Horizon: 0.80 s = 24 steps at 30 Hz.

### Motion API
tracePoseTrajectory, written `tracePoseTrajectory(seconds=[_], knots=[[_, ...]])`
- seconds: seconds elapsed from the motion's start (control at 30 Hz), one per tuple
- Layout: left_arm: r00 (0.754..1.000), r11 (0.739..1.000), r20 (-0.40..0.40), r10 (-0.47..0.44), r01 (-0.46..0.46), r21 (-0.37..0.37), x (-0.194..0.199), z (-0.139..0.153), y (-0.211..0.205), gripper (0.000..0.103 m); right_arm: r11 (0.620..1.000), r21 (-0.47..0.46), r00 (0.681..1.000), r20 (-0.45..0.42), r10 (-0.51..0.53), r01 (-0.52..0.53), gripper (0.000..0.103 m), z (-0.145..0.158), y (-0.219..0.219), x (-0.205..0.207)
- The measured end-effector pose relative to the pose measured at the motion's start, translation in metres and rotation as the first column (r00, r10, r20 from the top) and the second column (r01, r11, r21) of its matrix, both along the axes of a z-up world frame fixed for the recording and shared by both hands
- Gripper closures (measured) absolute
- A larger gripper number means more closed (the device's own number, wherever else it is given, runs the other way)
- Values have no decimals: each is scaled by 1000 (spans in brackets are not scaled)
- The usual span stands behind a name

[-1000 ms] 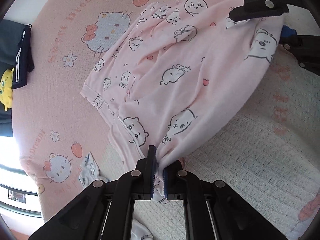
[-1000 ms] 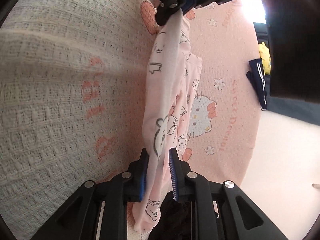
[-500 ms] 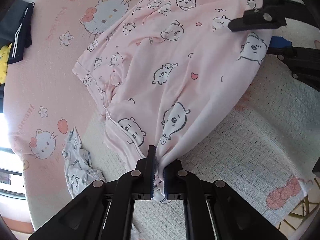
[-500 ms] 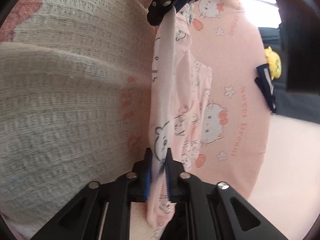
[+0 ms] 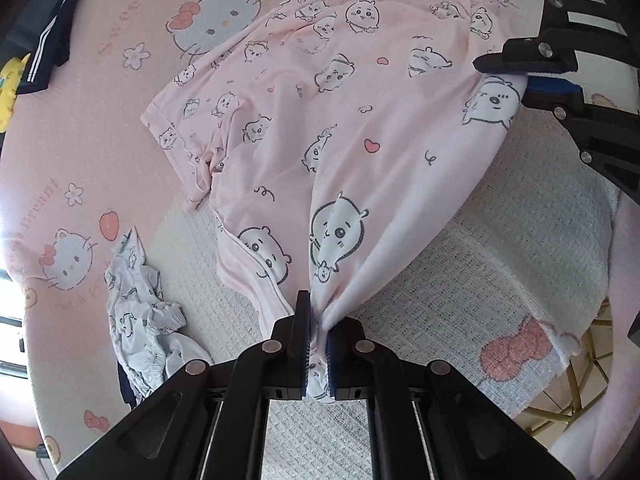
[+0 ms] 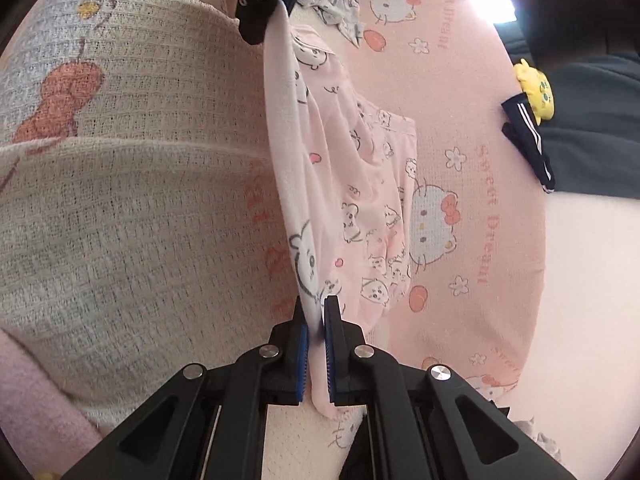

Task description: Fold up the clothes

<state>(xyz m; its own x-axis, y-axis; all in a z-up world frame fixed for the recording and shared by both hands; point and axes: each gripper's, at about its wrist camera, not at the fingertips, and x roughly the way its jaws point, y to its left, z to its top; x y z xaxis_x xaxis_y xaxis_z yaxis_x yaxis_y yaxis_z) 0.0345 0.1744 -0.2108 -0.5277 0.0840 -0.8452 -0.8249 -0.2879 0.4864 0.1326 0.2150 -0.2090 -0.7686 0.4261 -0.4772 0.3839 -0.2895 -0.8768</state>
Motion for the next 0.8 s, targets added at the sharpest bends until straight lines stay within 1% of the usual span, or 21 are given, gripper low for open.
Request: tracePoseTrajectory(seconds=[0.2, 0.27, 0.3, 0.37, 0.47, 0.53, 0.57, 0.6, 0.63, 0.67, 0.7, 0.8], knots=[[1000, 1000, -7, 5, -4, 25, 6, 4, -4, 98, 999, 21, 1000, -14, -26, 26, 99, -2, 2, 12], [1000, 999, -9, 6, -6, 34, 9, 6, -6, 98, 998, 47, 998, -37, -42, 44, 99, -4, 4, 17], [1000, 997, -4, -3, 3, 79, 10, 13, -8, 98, 997, 57, 997, -49, -51, 53, 99, -4, 5, 18], [1000, 985, 5, -22, 21, 171, 14, 27, -14, 98, 996, 47, 995, -67, -75, 78, 98, 0, 10, 15], [997, 969, -9, -76, 76, 234, 28, 47, -20, 98, 993, 16, 991, -76, -114, 115, 98, 6, 15, 15], [993, 957, 7, -120, 114, 266, 38, 57, -23, 98, 991, 6, 988, -83, -130, 131, 98, 11, 18, 15], [992, 954, 19, -125, 115, 276, 41, 61, -24, 97, 990, 10, 986, -91, -139, 140, 95, 13, 20, 15], [991, 951, 31, -129, 115, 286, 44, 64, -25, 97, 989, 12, 984, -100, -146, 148, 83, 15, 21, 16], [991, 952, 41, -127, 111, 285, 45, 65, -25, 97, 989, 11, 983, -111, -149, 151, 74, 18, 23, 17], [992, 955, 46, -119, 102, 280, 44, 65, -24, 97, 988, 9, 981, -122, -151, 154, 53, 21, 24, 18], [993, 956, 54, -108, 89, 279, 41, 65, -23, 97, 988, 6, 979, -134, -153, 155, 40, 24, 25, 19], [995, 956, 91, -50, 21, 292, 32, 66, -26, 98, 986, -22, 973, -158, -168, 167, 40, 31, 27, 20]])
